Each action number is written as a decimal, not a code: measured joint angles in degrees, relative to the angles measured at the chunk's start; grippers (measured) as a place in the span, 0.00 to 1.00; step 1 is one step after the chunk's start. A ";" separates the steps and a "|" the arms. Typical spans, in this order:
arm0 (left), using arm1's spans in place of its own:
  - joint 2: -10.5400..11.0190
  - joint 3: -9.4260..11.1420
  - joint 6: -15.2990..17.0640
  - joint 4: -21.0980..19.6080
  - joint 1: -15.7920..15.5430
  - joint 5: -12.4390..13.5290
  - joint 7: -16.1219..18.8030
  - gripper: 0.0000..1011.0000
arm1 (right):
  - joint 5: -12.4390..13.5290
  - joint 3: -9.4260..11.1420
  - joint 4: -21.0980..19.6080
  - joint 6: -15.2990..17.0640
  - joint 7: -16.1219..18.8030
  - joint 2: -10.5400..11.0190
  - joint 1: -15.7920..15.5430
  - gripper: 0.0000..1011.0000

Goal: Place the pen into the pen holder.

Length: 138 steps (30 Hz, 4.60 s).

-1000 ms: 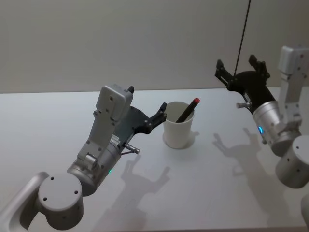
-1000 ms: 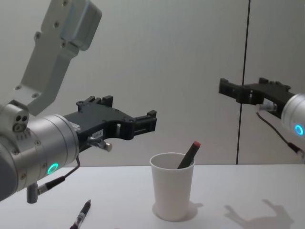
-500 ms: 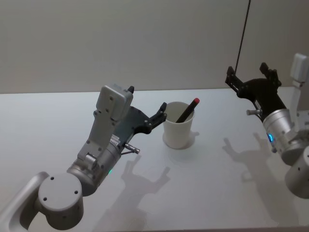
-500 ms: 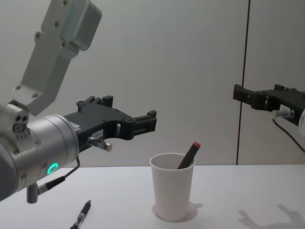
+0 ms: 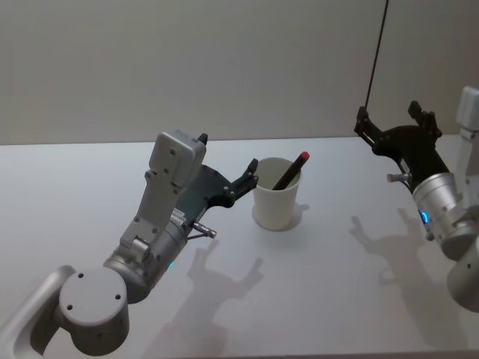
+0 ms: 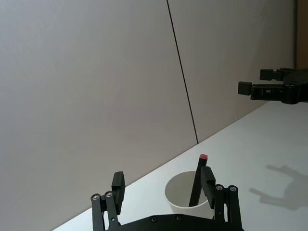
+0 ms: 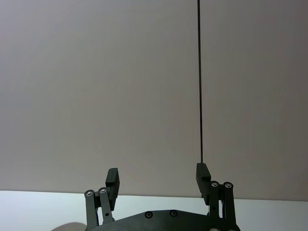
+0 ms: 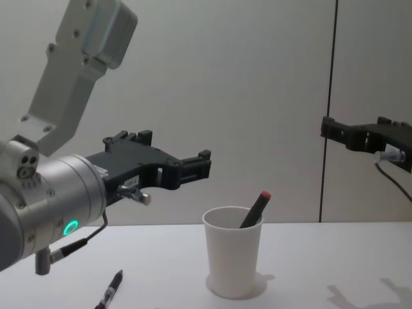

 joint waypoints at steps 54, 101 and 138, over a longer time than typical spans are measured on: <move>-2.80 -4.83 22.81 14.71 -6.82 -9.74 -1.53 0.99 | 0.12 0.11 -0.61 0.29 -0.17 0.21 -0.51 0.99; -4.57 -5.15 26.05 27.66 -10.31 -5.53 -4.88 0.40 | 0.12 0.11 -0.60 0.29 -0.18 0.21 -0.51 0.99; -5.00 -5.13 25.68 25.46 -8.77 -4.34 -1.32 0.18 | 0.12 0.11 -0.60 0.29 -0.18 0.21 -0.51 0.99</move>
